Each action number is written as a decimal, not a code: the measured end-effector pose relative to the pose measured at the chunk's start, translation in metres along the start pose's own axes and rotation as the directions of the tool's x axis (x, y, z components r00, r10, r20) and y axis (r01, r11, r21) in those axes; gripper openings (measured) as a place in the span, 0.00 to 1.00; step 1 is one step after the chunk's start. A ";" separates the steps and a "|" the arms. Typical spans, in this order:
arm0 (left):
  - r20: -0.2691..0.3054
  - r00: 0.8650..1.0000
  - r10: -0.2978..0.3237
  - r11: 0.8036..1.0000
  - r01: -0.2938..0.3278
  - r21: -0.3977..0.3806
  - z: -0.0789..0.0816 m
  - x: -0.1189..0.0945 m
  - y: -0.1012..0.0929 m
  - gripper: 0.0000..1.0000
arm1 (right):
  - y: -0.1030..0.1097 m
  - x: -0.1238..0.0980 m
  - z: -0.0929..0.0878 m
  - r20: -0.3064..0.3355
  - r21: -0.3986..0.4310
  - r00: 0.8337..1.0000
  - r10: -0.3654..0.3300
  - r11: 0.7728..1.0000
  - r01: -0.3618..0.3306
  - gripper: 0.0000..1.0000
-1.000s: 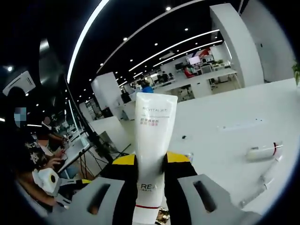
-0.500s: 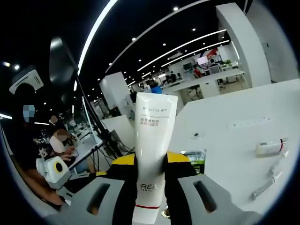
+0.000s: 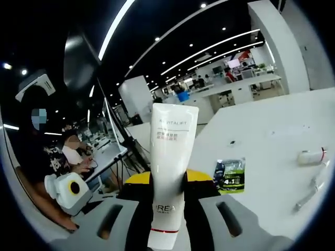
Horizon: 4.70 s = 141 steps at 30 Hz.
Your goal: Arrange the skincare products in the storage area until every visible bottle or jar stands upright without overlapping.
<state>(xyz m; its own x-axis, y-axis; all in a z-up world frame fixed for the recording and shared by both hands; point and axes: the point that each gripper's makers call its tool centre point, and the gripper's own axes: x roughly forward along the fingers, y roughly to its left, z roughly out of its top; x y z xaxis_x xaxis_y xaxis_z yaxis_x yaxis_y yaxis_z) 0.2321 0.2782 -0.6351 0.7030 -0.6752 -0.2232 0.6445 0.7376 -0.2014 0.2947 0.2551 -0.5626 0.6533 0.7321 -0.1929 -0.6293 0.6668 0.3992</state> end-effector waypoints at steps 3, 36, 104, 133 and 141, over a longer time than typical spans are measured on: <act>-0.009 1.000 -0.011 1.000 0.011 0.009 -0.002 0.001 -0.003 0.60 | 0.004 0.000 -0.003 -0.002 -0.002 1.000 0.002 1.000 -0.002 0.19; -0.013 0.996 -0.087 0.996 0.087 -0.037 -0.003 -0.002 -0.013 0.51 | 0.054 0.016 -0.026 -0.046 -0.112 0.996 0.079 0.990 -0.083 0.19; -0.027 0.998 0.050 0.992 -0.047 0.118 0.000 -0.011 0.012 0.31 | 0.094 0.008 -0.040 -0.029 -0.107 0.989 0.143 0.984 -0.145 0.19; -0.036 0.996 -0.081 0.996 0.079 -0.047 -0.001 -0.015 -0.004 0.26 | 0.097 0.004 -0.041 -0.057 -0.093 0.980 0.191 0.976 -0.196 0.27; -0.037 0.995 -0.097 0.993 0.095 -0.064 -0.002 -0.015 -0.007 0.26 | 0.097 0.002 -0.042 -0.069 -0.092 0.977 0.202 0.974 -0.208 0.28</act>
<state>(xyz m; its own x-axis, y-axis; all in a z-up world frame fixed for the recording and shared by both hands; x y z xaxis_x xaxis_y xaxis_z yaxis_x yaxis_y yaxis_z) 0.2163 0.2830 -0.6317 0.6253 -0.7434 -0.2375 0.6878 0.6688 -0.2822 0.2176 0.3275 -0.5618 0.4823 0.8594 -0.1700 -0.7871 0.5103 0.3466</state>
